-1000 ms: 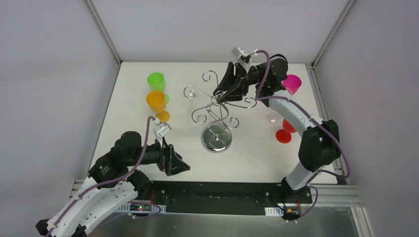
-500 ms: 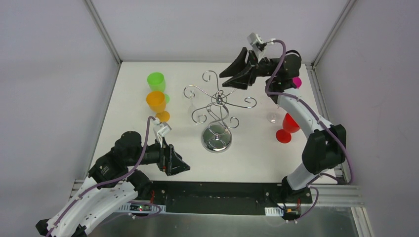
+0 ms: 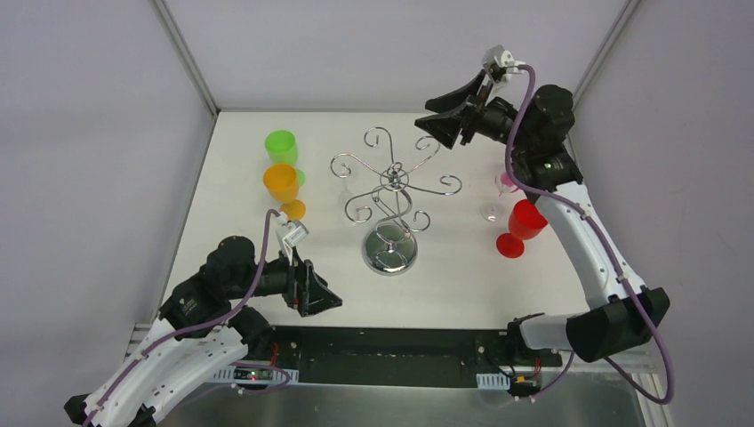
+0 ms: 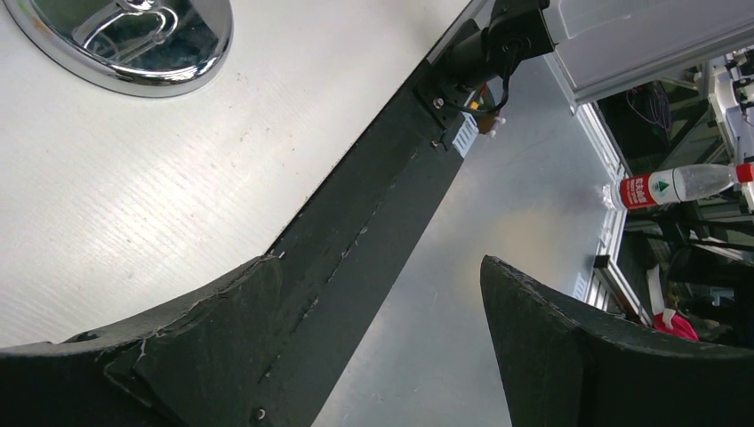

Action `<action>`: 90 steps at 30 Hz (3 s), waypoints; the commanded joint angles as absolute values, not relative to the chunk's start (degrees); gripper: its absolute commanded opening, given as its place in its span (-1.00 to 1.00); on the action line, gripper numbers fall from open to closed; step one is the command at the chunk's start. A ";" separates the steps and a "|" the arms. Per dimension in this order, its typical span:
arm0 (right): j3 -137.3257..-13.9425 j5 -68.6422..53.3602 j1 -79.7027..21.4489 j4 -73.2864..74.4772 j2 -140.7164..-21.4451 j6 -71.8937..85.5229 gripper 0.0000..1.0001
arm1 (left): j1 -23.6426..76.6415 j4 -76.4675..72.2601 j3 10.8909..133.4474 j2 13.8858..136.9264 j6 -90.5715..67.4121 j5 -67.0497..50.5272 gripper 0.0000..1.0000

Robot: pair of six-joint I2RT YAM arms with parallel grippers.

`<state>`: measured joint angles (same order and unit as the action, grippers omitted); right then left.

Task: Take the wine glass off the wine glass rack
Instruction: Pick up the wine glass from the wine rack.

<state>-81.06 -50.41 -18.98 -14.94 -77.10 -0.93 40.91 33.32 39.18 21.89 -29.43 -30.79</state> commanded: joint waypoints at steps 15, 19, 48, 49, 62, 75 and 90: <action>-74.90 -11.68 -18.69 13.62 -57.67 9.68 0.39 | 40.96 34.20 48.09 24.36 -30.01 -11.85 0.71; -72.75 -10.18 -18.76 19.72 -54.64 11.78 0.40 | 40.96 34.19 53.11 25.77 -35.64 -6.50 0.71; -59.32 -15.11 -18.77 39.40 -31.89 14.24 0.39 | 39.44 21.28 67.64 42.86 -45.86 2.46 0.68; -58.45 -15.16 -18.76 39.49 -30.87 14.44 0.39 | 38.75 20.94 68.20 43.55 -46.22 1.79 0.66; -54.32 -17.67 -18.79 38.83 -26.66 15.27 0.36 | 25.63 14.45 64.92 47.77 -54.70 -11.67 0.37; -52.50 -17.57 -18.78 38.34 -25.33 15.29 0.37 | 24.79 11.00 63.03 49.93 -58.40 -15.26 0.13; -50.76 -17.55 -18.74 37.67 -24.86 15.38 0.36 | 24.59 10.76 63.16 49.74 -58.32 -15.89 -0.23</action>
